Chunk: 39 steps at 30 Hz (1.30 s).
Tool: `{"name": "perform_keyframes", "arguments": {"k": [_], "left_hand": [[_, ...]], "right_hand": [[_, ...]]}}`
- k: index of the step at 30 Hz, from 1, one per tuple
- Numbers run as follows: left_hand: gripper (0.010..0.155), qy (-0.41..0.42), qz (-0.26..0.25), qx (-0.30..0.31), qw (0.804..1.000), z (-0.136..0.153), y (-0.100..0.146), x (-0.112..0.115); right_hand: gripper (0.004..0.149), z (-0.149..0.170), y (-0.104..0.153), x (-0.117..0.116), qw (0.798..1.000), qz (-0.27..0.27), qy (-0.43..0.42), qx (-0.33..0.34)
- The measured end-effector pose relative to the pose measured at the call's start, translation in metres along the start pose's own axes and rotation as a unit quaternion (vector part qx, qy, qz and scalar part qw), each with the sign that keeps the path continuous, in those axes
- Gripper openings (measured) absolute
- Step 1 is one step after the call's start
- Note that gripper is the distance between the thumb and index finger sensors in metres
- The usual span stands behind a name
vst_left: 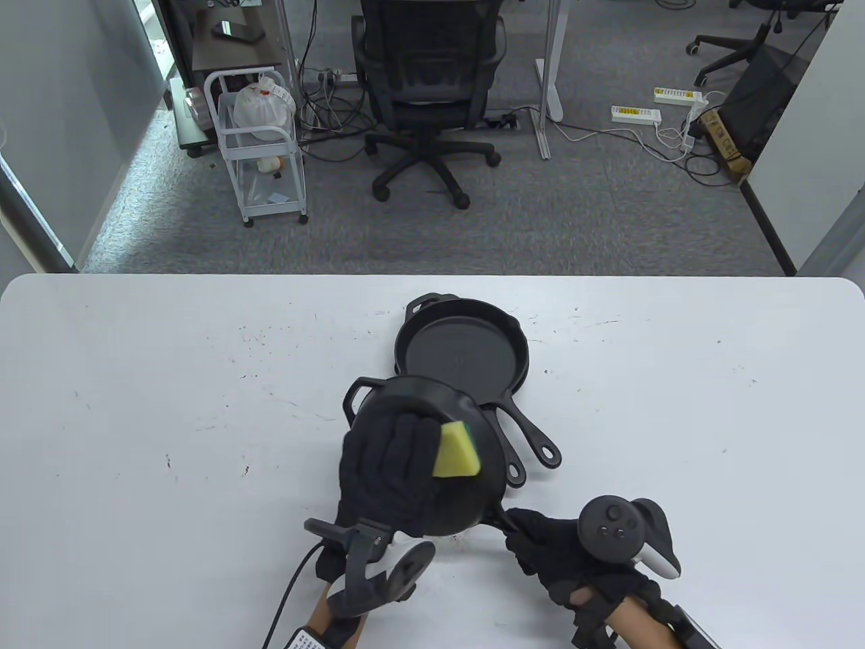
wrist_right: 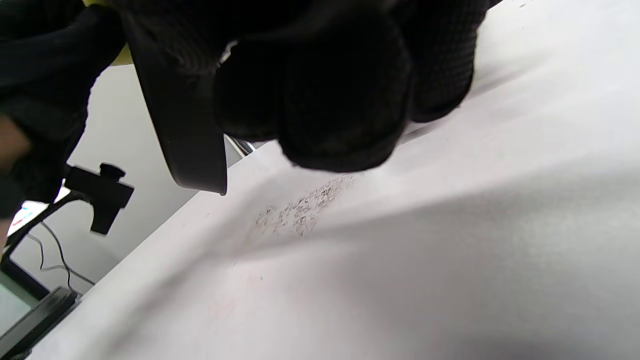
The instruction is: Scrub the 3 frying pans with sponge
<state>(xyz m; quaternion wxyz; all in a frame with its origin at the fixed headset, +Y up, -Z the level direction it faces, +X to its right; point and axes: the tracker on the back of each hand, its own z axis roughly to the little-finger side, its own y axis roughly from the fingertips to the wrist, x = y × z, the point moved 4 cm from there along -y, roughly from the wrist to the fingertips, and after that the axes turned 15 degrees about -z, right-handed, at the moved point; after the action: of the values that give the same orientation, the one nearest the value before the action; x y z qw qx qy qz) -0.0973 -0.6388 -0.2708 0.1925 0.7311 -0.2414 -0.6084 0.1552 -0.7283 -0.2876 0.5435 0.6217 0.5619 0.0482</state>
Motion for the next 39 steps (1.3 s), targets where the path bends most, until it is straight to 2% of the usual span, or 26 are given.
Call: {"name": "perform_keyframes", "arguments": {"k": [2,3,5,7,8,10,13,15,17,18,20,23,27,29,31,34,37,39], "left_hand": [[0.077,-0.014,0.017,-0.046,0.999,0.020,0.000,0.008],[0.077,-0.017,0.043,-0.067,0.997,0.029,0.002,0.016],[0.078,-0.018,0.073,-0.081,0.994,0.034,0.007,0.029],[0.078,-0.032,0.100,-0.065,0.992,0.031,0.009,0.039],[0.078,-0.026,0.123,-0.048,0.991,0.022,0.012,0.045],[0.080,0.001,0.132,-0.016,0.991,0.004,0.016,0.048],[0.082,0.045,0.114,0.051,0.991,-0.035,0.021,0.039],[0.083,0.061,0.079,0.090,0.991,-0.052,0.020,0.025],[0.081,0.061,0.032,0.104,0.992,-0.058,0.016,0.008],[0.080,0.060,0.008,0.092,0.994,-0.054,0.014,0.001],[0.078,0.045,-0.007,0.060,0.997,-0.040,0.009,-0.004],[0.077,0.013,0.008,-0.010,1.000,-0.004,0.003,0.005],[0.078,-0.011,0.060,-0.072,0.995,0.032,0.006,0.026],[0.078,-0.009,0.087,-0.073,0.994,0.032,0.009,0.035],[0.078,0.004,0.112,-0.056,0.992,0.020,0.012,0.042],[0.082,0.035,0.130,0.017,0.991,-0.015,0.019,0.046],[0.084,0.057,0.096,0.068,0.991,-0.045,0.027,0.040],[0.082,0.074,0.074,0.083,0.991,-0.052,0.027,0.032]], "right_hand": [[0.051,0.002,0.004,0.004,1.000,0.015,0.012,-0.003],[0.051,0.006,0.007,0.009,1.000,0.030,0.000,-0.001],[0.051,0.012,0.013,0.018,0.998,0.056,-0.033,0.000],[0.051,0.017,0.019,0.025,0.995,0.081,-0.056,-0.006],[0.051,0.022,0.025,0.031,0.992,0.106,-0.073,-0.014],[0.051,0.024,0.028,0.033,0.989,0.119,-0.088,-0.016],[0.051,0.025,0.026,0.030,0.989,0.120,-0.088,-0.026],[0.051,0.023,0.020,0.024,0.992,0.099,-0.074,-0.032],[0.051,0.018,0.011,0.013,0.996,0.056,-0.059,-0.021],[0.051,0.014,0.007,0.008,0.998,0.033,-0.049,-0.013],[0.051,0.007,0.003,0.002,1.000,0.010,-0.025,-0.007],[0.051,0.002,0.003,0.000,1.000,0.001,-0.001,-0.009],[0.050,0.009,0.014,0.014,0.999,0.039,-0.036,-0.004],[0.050,0.013,0.022,0.023,0.995,0.077,-0.061,-0.006],[0.050,0.017,0.028,0.029,0.991,0.110,-0.075,-0.013],[0.051,0.022,0.030,0.030,0.988,0.128,-0.085,-0.027],[0.051,0.024,0.023,0.025,0.990,0.116,-0.074,-0.034],[0.051,0.024,0.017,0.020,0.993,0.091,-0.068,-0.034]]}}
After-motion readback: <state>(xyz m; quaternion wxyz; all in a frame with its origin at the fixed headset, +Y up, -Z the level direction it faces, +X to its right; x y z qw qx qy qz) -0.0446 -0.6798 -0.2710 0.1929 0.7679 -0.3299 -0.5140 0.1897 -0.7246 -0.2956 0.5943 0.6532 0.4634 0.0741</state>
